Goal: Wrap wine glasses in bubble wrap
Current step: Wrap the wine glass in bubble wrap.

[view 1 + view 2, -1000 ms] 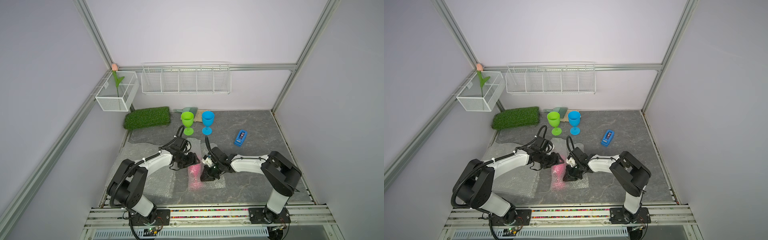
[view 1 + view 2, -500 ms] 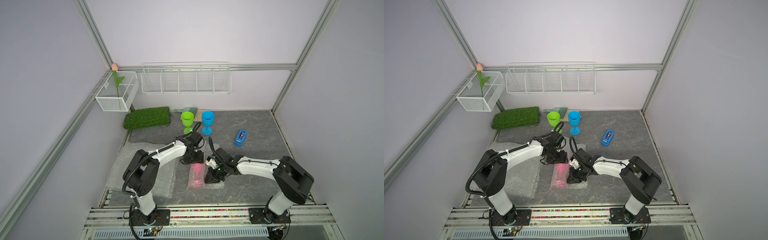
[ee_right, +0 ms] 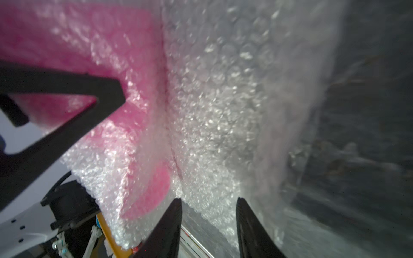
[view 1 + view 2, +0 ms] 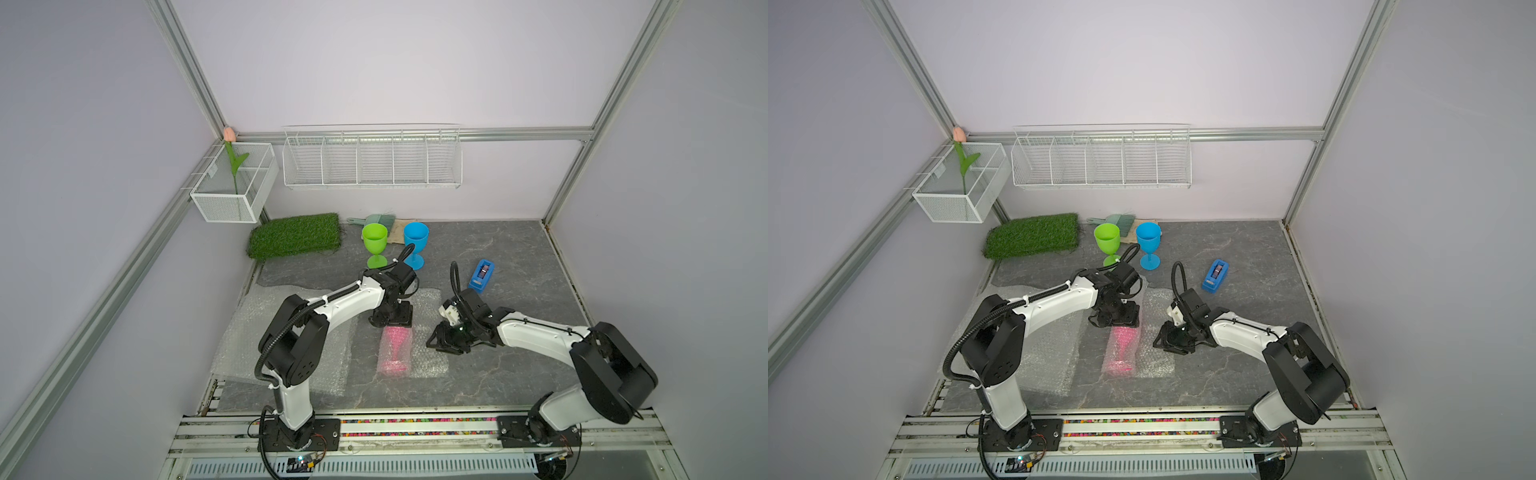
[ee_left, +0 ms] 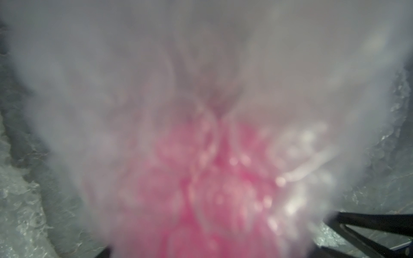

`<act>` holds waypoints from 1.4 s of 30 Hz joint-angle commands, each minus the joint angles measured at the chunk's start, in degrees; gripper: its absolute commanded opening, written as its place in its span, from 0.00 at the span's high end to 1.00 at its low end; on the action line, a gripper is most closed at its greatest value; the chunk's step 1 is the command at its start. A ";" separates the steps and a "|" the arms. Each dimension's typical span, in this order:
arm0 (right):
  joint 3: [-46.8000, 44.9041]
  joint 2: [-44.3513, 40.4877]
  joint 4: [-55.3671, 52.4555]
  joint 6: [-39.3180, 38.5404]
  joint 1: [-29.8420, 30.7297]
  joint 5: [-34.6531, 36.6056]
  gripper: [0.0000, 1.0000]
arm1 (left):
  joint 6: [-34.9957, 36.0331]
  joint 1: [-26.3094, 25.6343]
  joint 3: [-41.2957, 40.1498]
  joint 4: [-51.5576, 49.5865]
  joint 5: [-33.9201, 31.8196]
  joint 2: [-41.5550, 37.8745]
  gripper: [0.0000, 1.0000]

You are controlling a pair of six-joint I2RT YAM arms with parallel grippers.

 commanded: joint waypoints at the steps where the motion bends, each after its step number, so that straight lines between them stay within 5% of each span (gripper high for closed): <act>1: -0.88 -3.44 -4.37 -3.35 -2.08 4.07 0.50 | -0.16 -0.55 -1.11 -3.37 -2.66 4.21 0.30; 6: -2.93 -5.22 -5.03 -5.01 -4.69 3.18 0.43 | -0.57 -0.64 -0.64 -3.38 -2.53 4.84 0.30; 11: -7.85 -6.62 14.42 4.64 -2.99 -9.25 0.41 | -0.98 -0.67 -1.14 -1.97 -0.76 4.62 0.31; 15: -5.80 -3.55 21.55 9.02 1.73 -10.44 0.41 | -1.08 -0.66 -1.16 -1.87 -0.69 4.68 0.31; 24: -3.63 7.54 35.43 16.81 4.31 -11.08 0.57 | -0.70 -0.61 -1.60 -1.26 -0.09 4.40 0.31; 27: -2.66 5.56 29.75 14.32 3.03 -10.48 0.58 | -0.48 -0.70 -1.61 -1.60 -0.31 4.48 0.32; 30: 1.86 -0.90 5.39 3.78 2.44 0.79 0.56 | -0.44 -0.73 -1.61 -1.75 -0.60 4.32 0.32; 34: 4.55 -8.04 -9.86 -2.34 2.26 11.20 0.54 | -0.12 -0.72 -1.35 -1.79 -0.43 4.65 0.32; 37: 4.24 -10.53 -8.35 -2.51 2.25 9.72 0.52 | -0.17 -0.73 -1.28 -1.74 -0.32 4.74 0.32; 42: 2.38 -2.16 10.50 4.85 3.26 -6.20 0.51 | -0.15 -0.73 -1.31 -1.42 0.16 4.75 0.32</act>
